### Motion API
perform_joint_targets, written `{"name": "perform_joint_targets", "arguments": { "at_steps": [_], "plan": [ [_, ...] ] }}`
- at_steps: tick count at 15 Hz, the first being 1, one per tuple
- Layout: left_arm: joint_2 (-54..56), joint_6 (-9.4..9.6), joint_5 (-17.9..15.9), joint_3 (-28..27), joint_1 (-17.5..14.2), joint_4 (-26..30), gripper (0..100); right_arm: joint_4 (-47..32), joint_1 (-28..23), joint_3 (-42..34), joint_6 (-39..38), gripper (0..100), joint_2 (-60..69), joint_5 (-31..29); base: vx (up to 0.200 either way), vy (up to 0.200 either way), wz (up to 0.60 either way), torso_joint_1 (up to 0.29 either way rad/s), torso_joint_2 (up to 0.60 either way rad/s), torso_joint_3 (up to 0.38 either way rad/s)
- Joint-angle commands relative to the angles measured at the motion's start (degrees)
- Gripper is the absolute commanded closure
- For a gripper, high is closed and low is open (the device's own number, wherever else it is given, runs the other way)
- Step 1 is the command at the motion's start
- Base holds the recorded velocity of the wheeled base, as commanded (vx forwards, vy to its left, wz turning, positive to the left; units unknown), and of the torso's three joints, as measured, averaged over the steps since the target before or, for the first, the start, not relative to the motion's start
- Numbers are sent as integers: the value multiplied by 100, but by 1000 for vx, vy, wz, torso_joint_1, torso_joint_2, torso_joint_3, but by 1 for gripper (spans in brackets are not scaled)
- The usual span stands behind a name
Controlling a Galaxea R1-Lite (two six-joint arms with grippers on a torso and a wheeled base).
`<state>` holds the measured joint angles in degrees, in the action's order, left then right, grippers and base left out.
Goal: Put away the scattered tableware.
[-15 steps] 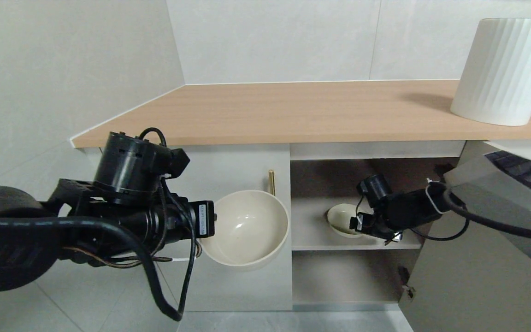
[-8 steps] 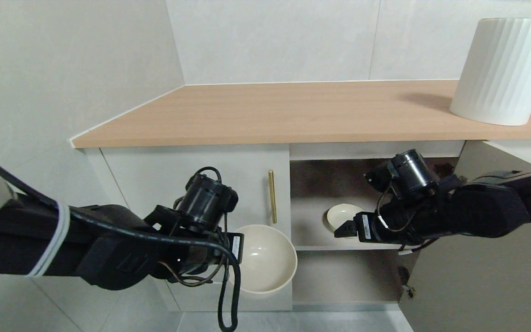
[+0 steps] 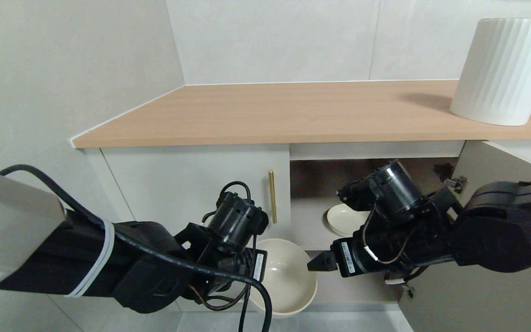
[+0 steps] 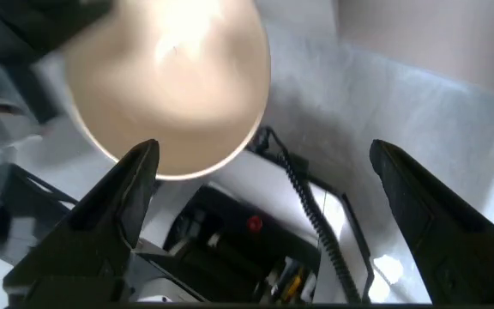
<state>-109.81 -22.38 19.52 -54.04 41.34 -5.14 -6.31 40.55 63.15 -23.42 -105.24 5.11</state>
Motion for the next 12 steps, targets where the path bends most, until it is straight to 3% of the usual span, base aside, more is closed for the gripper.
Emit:
{"name": "perform_joint_targets", "arguments": {
  "at_steps": [1, 9, 10, 12],
  "plan": [
    [232, -3, 17, 52, 102, -30, 100, 25, 85, 31, -14, 0, -471, -19, 0, 0, 0, 0, 0, 0],
    [426, -3, 26, 122, 252, -30, 100, 218, 85, 101, -172, 0, -726, -159, 0, 0, 0, 0, 0, 0],
    [426, -3, 26, 139, 252, -39, 100, 218, 85, 101, -225, 100, -726, -159, 0, 0, 0, 0, 0, 0],
    [417, -3, 26, 139, 252, -39, 100, 227, 85, 84, -233, 100, -708, -159, 0, 0, 0, 0, 0, 0]
  ]
}}
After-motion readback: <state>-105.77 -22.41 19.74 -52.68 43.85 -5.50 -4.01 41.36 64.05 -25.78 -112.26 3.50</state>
